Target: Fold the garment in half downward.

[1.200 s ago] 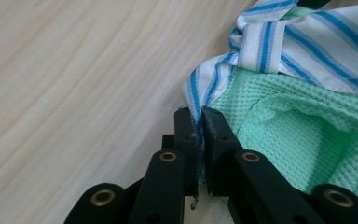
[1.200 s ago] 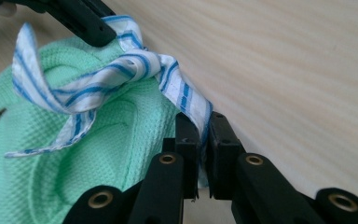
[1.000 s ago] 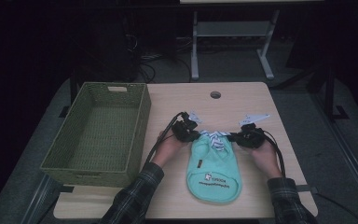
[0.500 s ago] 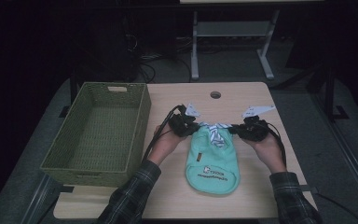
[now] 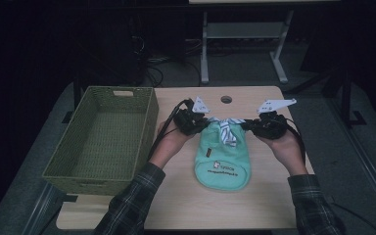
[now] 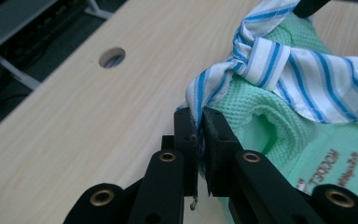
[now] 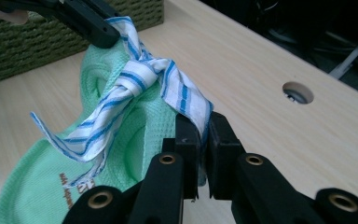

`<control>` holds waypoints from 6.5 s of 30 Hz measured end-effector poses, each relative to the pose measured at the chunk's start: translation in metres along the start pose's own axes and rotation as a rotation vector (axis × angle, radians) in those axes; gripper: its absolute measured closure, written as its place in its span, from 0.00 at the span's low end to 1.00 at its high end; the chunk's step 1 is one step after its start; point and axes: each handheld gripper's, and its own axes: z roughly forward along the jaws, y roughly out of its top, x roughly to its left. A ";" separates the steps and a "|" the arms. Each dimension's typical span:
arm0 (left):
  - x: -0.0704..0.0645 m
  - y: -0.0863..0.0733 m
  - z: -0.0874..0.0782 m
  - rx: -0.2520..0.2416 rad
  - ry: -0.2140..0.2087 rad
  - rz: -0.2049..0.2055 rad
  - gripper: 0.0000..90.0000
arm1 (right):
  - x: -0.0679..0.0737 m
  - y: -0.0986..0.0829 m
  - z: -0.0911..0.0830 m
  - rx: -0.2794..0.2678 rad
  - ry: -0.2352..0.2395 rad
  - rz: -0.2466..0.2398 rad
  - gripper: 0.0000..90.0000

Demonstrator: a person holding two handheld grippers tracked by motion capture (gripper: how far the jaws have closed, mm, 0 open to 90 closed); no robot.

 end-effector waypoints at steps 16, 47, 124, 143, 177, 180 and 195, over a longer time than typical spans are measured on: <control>-0.021 -0.040 0.014 -0.043 -0.020 0.032 0.92 | 0.017 -0.049 0.023 -0.036 -0.002 0.021 0.93; -0.045 -0.074 -0.001 -0.030 -0.180 -0.004 0.87 | 0.040 -0.078 0.008 -0.034 0.059 -0.013 0.93; -0.049 -0.078 0.002 0.019 -0.280 -0.147 0.99 | 0.046 -0.072 0.008 -0.013 0.175 0.056 1.00; -0.078 -0.089 0.007 0.076 -0.358 -0.111 0.98 | 0.070 -0.092 0.008 0.046 0.248 0.038 1.00; -0.050 -0.063 0.017 0.071 -0.222 -0.083 0.99 | 0.059 -0.093 0.018 0.040 0.189 0.042 1.00; -0.047 -0.066 0.023 0.081 -0.214 -0.099 0.99 | 0.054 -0.093 0.023 0.047 0.186 0.054 1.00; -0.057 -0.085 0.050 0.178 -0.233 -0.093 1.00 | 0.058 -0.106 0.043 0.135 0.178 0.040 1.00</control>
